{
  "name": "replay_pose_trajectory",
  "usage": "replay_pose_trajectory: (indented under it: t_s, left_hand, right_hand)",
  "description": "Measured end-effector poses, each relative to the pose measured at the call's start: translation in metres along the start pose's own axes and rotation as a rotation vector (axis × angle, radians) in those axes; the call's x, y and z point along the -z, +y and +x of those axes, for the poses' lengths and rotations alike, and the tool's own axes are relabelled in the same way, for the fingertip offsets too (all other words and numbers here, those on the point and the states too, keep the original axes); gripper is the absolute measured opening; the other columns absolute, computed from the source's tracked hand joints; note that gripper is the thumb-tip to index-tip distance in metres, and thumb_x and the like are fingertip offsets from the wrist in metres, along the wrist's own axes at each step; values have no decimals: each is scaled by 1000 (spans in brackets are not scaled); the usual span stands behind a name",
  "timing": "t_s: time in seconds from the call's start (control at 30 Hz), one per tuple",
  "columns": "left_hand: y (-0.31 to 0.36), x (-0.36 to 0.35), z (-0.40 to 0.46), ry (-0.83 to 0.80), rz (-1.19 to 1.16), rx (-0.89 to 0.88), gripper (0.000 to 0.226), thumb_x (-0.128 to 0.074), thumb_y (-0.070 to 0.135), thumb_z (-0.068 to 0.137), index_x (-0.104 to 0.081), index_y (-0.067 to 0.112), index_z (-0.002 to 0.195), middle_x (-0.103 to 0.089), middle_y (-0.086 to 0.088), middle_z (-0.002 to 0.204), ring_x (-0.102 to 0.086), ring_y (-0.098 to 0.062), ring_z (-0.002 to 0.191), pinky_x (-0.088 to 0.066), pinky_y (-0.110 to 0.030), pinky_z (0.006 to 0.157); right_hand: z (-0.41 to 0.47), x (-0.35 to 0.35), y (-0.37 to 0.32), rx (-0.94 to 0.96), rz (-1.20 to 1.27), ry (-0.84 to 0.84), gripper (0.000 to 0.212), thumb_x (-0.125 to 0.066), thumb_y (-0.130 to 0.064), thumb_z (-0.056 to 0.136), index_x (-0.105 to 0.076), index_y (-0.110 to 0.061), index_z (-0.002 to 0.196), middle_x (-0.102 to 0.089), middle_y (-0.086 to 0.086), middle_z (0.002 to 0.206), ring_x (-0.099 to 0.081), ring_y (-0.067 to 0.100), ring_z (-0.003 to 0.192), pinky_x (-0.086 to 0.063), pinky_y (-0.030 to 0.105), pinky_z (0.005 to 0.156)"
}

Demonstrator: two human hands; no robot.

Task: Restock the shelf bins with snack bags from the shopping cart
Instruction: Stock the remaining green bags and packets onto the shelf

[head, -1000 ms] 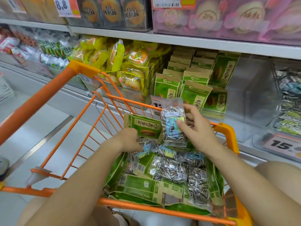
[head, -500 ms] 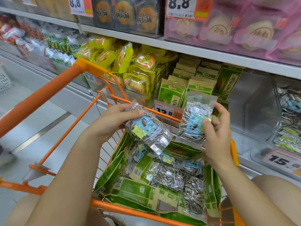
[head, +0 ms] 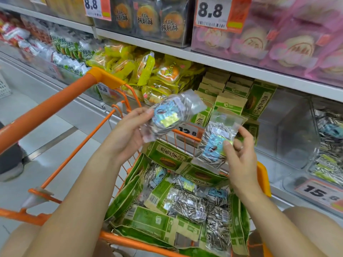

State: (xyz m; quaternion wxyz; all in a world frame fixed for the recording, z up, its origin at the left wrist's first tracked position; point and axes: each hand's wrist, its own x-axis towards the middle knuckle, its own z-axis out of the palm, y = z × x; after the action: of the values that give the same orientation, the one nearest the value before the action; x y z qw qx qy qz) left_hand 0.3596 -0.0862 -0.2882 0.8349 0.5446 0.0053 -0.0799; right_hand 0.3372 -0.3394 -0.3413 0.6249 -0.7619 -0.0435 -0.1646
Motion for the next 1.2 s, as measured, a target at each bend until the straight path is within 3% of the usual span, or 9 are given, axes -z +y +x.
replay_pose_trajectory:
  t_s: [0.1,0.23,0.37,0.47,0.6,0.67,0.9,1.07,1.2]
  left_hand:
    - [-13,-14,-2,-184,33,113,52,-66,13,74,-49,5,123,-63,-17,115,-65,-30,94,-58,-40,73]
    - [-32,-31,-6,-229,216,202,57,-62,12,74,-51,12,130,-64,-11,120,-63,-26,108,-54,-41,88]
    - [-36,-35,-7,-191,453,168,49,-68,36,78,-57,22,123,-60,1,126,-58,-16,114,-41,-41,105]
    - [-39,-41,-10,-217,302,246,40,-57,27,92,-46,21,130,-54,-3,131,-64,-22,104,-47,-44,100]
    - [-47,-54,-7,-232,335,161,69,-61,39,87,-25,39,147,-38,4,149,-56,-20,121,-45,-43,103]
    - [-46,-67,-7,-237,374,86,58,-57,34,92,-32,40,144,-48,13,141,-53,-8,122,-46,-35,101]
    - [-51,-125,-18,-217,622,-95,44,-46,34,96,-23,63,121,-32,61,103,-28,44,92,-29,11,73]
    - [-49,-149,-18,-195,693,-134,39,-46,37,95,-25,70,101,-39,58,92,-31,43,84,-31,2,79]
    - [-53,-172,-19,-283,719,-150,36,-46,41,93,-30,70,105,-41,62,88,-33,42,86,-33,2,72]
  right_hand:
    - [-1,-4,4,2,-9,-74,49,-55,-34,95,-31,-40,138,-38,-16,68,-41,8,62,-35,32,58]
    - [-3,-8,4,-113,65,-121,48,-57,-54,84,-39,-48,128,-58,6,127,-62,12,107,-53,25,81]
    - [2,-10,-4,-162,115,-21,53,-55,-45,79,-40,-29,128,-64,8,116,-64,0,91,-53,17,73]
    - [4,-10,-6,-171,172,-7,57,-58,-43,85,-43,-19,134,-64,-6,107,-63,-8,87,-52,11,73]
    - [1,-9,-12,-178,230,-16,86,-64,-68,66,-41,-25,137,-54,-2,130,-56,3,112,-50,12,87]
    - [0,-8,-12,-179,244,-21,109,-65,-80,56,-38,-21,144,-49,2,142,-50,13,127,-47,28,101]
    - [6,2,-15,-176,354,58,101,-72,-65,62,-32,-29,147,-47,-5,144,-47,13,131,-38,47,110]
    - [14,22,-24,-221,384,28,101,-79,-59,60,-33,-32,146,-46,-6,145,-45,14,133,-40,43,109]
    - [17,67,-32,-211,392,-43,67,-76,-25,70,-48,-24,131,-68,-7,114,-66,10,105,-52,23,84]
